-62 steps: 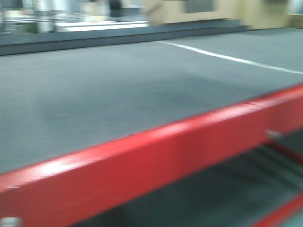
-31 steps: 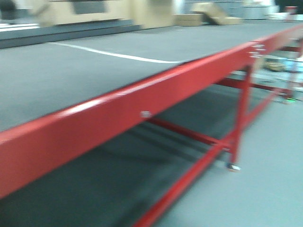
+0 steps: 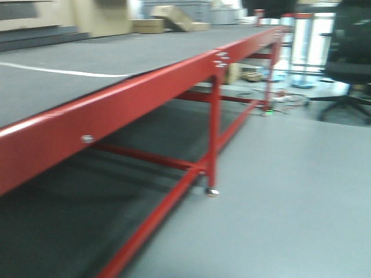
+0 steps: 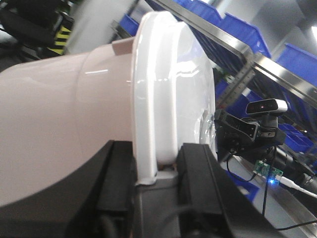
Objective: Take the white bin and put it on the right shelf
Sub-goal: 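Hold the bin with both grippers while driving toward the steel shelving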
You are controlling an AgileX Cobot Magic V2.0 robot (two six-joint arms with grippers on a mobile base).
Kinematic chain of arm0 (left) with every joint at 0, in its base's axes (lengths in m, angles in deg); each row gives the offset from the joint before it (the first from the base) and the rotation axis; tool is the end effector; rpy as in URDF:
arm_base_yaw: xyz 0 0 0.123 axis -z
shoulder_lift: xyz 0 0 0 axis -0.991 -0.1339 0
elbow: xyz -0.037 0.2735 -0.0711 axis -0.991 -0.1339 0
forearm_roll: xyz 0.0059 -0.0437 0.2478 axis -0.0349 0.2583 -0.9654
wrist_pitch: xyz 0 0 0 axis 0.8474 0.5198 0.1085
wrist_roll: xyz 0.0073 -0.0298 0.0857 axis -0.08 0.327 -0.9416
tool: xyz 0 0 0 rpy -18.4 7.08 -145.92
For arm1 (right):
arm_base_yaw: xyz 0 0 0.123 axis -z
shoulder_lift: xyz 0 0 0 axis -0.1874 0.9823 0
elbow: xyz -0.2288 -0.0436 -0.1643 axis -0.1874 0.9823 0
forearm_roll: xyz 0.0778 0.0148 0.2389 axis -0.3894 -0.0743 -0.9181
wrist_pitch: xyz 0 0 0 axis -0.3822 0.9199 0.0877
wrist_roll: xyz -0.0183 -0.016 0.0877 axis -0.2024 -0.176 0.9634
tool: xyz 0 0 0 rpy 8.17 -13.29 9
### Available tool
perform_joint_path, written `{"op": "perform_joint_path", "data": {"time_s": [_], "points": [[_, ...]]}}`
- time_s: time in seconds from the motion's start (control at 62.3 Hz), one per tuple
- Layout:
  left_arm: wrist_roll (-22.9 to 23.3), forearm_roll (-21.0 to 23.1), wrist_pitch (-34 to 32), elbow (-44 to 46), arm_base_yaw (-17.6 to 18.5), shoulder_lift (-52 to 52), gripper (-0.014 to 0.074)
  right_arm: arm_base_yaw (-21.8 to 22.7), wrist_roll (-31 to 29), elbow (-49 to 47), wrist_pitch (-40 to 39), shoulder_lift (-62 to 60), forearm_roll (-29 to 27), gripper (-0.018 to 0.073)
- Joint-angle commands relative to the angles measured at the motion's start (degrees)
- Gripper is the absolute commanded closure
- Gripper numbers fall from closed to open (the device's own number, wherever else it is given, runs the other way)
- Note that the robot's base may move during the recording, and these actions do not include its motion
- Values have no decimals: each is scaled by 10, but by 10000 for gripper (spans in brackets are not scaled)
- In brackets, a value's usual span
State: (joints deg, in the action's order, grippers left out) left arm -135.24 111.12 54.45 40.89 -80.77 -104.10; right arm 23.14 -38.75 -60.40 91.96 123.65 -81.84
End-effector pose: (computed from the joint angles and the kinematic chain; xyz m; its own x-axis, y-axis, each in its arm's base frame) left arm 0.2835 -0.0859 0.4851 -0.4182 -0.2851 -0.8625 0.7671 0.3977 -0.5034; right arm 0.3027 0.0093 0.4538 -0.3672 0.5205 -0.7709 -0.5671 0.5317 0.6291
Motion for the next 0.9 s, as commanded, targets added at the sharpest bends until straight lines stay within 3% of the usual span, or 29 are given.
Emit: {"op": "perform_joint_path", "data": {"time_s": [0.0,0.883], "points": [[-16,46,153,18,37,21,713,-28,-1,-27,164,-31,-68,500],[-16,46,153,18,37,21,713,-28,-1,-27,165,-31,-68,500]]}}
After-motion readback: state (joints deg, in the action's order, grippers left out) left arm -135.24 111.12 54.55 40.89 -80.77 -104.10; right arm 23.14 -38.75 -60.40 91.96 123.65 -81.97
